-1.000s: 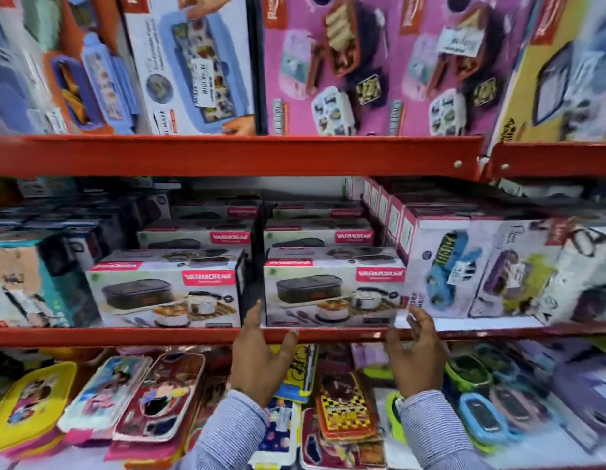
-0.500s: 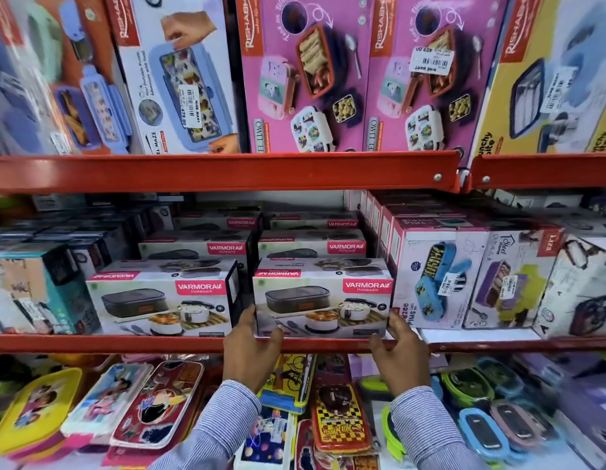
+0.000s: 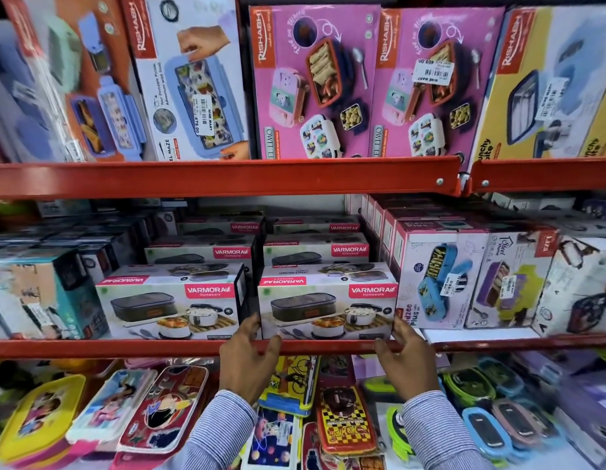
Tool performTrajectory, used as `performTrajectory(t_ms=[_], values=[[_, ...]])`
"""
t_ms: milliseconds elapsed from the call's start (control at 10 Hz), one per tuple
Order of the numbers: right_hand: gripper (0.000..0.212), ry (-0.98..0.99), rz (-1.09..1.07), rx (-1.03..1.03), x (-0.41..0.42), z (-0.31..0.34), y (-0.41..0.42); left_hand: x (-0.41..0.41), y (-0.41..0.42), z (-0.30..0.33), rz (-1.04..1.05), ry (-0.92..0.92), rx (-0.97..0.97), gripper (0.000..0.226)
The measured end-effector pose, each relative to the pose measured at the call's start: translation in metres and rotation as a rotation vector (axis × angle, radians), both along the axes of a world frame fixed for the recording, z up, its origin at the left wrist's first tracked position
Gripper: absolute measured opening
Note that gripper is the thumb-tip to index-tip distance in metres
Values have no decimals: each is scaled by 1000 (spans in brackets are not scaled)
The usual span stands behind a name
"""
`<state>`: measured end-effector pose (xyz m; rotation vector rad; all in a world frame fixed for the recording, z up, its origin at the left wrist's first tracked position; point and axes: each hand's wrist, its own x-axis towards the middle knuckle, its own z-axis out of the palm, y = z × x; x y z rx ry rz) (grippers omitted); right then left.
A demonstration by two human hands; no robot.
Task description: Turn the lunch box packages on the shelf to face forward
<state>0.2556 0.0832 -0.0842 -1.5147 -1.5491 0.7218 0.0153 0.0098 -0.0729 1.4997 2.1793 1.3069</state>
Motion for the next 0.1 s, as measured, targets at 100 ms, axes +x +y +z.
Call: performTrajectory(t_ms=[100], values=[[74, -15, -44, 63, -1, 3, -5, 0, -1, 7, 8, -24, 51, 67]])
